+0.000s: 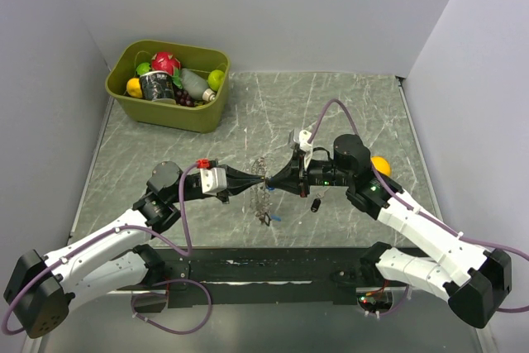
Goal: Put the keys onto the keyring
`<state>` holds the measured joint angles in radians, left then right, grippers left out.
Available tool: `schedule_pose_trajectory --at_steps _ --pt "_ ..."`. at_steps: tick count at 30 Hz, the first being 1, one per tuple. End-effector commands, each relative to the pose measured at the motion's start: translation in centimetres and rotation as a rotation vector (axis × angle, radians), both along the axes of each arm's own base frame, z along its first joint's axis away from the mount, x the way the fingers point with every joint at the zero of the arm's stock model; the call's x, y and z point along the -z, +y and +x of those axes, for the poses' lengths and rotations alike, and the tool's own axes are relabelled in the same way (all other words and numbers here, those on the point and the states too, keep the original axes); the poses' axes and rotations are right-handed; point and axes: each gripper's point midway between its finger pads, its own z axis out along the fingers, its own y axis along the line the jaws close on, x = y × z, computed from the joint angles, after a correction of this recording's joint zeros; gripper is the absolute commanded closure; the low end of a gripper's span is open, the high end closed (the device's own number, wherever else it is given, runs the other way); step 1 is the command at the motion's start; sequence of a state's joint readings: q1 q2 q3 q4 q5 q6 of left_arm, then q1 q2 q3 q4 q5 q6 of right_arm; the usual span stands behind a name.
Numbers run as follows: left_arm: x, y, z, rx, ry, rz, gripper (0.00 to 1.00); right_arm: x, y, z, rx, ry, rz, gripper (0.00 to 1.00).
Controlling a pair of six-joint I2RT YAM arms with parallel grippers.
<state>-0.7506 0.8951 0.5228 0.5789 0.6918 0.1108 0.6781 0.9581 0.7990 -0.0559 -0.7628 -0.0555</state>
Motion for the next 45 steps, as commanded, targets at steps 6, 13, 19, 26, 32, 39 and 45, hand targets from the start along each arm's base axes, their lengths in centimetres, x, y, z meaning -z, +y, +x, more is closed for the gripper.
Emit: schedule_pose_trajectory --at_steps 6,13,19,26,32,39,45 --pt "-3.3 0.2 -0.9 0.027 -0.098 -0.103 0.99 0.5 0.0 0.2 0.005 -0.032 -0.011 1.00" --pt "-3.7 0.4 -1.2 0.033 -0.101 -0.122 0.99 1.3 0.0 -0.1 -0.005 -0.024 -0.034 1.00" --pt "-3.8 0.5 -1.3 0.034 -0.100 -0.128 0.99 2.4 0.3 -0.4 -0.014 -0.014 -0.071 1.00" --pt "-3.7 0.6 -1.3 0.024 -0.099 -0.124 0.99 2.5 0.2 -0.2 0.005 -0.013 -0.091 0.89" --pt "-2.7 0.6 -0.9 0.004 -0.091 -0.085 0.99 -0.3 -0.6 -0.4 0.055 -0.066 -0.010 0.50" --pt "-1.2 0.6 -0.7 0.000 -0.099 0.006 0.99 -2.9 -1.9 0.1 0.155 -0.095 0.070 0.16" --pt "-0.3 0.8 -0.7 -0.002 -0.085 0.032 0.99 -3.5 -2.9 2.8 0.339 -0.006 0.097 0.05"
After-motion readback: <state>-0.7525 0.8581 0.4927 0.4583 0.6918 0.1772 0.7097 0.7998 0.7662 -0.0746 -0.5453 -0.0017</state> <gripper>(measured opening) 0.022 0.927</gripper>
